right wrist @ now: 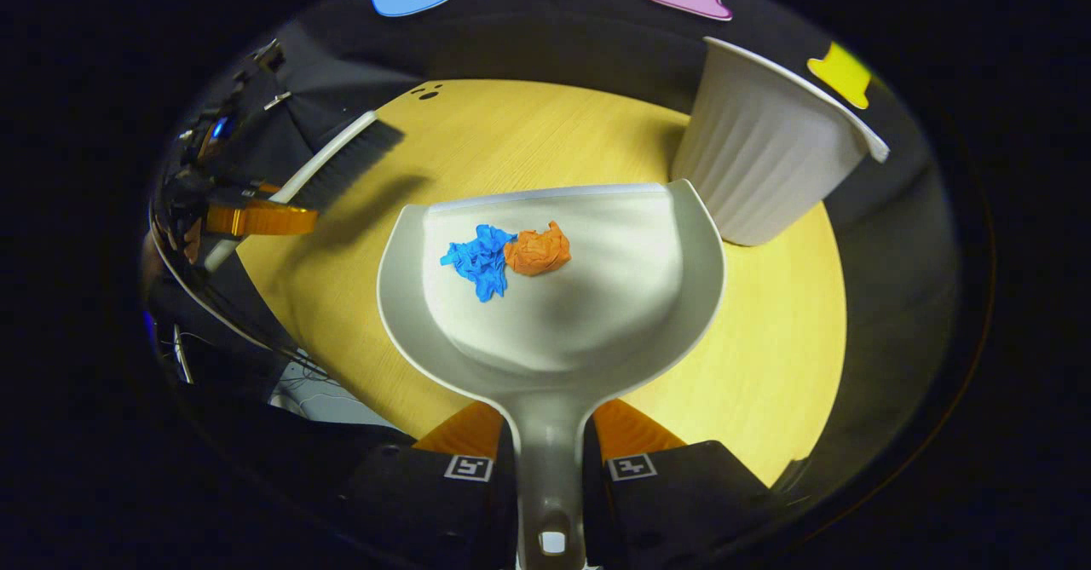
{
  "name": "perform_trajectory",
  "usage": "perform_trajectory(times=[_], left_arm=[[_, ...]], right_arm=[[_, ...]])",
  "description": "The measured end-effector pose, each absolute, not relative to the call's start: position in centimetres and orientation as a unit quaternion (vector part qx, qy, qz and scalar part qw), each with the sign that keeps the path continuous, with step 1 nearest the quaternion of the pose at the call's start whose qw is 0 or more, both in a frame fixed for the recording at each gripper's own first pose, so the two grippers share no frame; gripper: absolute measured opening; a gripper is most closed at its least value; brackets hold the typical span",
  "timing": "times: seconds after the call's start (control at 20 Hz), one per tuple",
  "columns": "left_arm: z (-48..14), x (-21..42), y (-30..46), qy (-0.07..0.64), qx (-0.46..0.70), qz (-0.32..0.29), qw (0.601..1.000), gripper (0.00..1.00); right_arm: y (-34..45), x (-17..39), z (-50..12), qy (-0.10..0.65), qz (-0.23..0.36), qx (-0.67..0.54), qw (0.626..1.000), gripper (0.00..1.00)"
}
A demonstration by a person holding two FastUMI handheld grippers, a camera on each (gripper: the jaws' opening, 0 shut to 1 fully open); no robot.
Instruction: Pick up the small broom and dustpan from the desktop, sweep the trash into the dustpan with the broom, and then empty the trash into the garbage bin.
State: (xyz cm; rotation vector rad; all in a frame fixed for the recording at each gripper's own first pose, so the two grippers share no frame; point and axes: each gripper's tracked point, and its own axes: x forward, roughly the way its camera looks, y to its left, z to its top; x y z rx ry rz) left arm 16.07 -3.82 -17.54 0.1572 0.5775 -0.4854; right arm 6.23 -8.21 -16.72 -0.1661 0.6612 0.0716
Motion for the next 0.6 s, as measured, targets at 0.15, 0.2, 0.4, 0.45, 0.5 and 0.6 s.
perform_trajectory(times=[0.15,0.2,0.4,0.45,0.5,0.6], left_arm=[[-21.7,16.5,-0.7,0.283,0.062,-0.228,0.930,0.24],[-22.7,17.0,0.7,0.284,0.060,-0.226,0.930,0.24],[-22.5,14.0,0.8,0.286,0.054,-0.220,0.931,0.24],[-22.7,13.8,1.1,0.285,0.050,-0.220,0.932,0.24],[-22.6,13.7,1.3,0.283,0.048,-0.219,0.932,0.24],[-22.2,13.5,1.5,0.278,0.045,-0.218,0.934,0.24]], right_arm=[[-8.7,6.3,-16.0,0.313,0.009,-0.080,0.946,0.34],[-9.2,6.4,-15.5,0.308,-0.002,-0.078,0.948,0.34],[-10.2,6.0,-13.9,0.294,-0.036,-0.057,0.953,0.34],[-10.5,5.9,-13.6,0.291,-0.042,-0.053,0.954,0.34],[-10.9,6.0,-13.0,0.287,-0.049,-0.053,0.955,0.34],[-11.2,6.0,-12.2,0.277,-0.062,-0.060,0.957,0.34]])
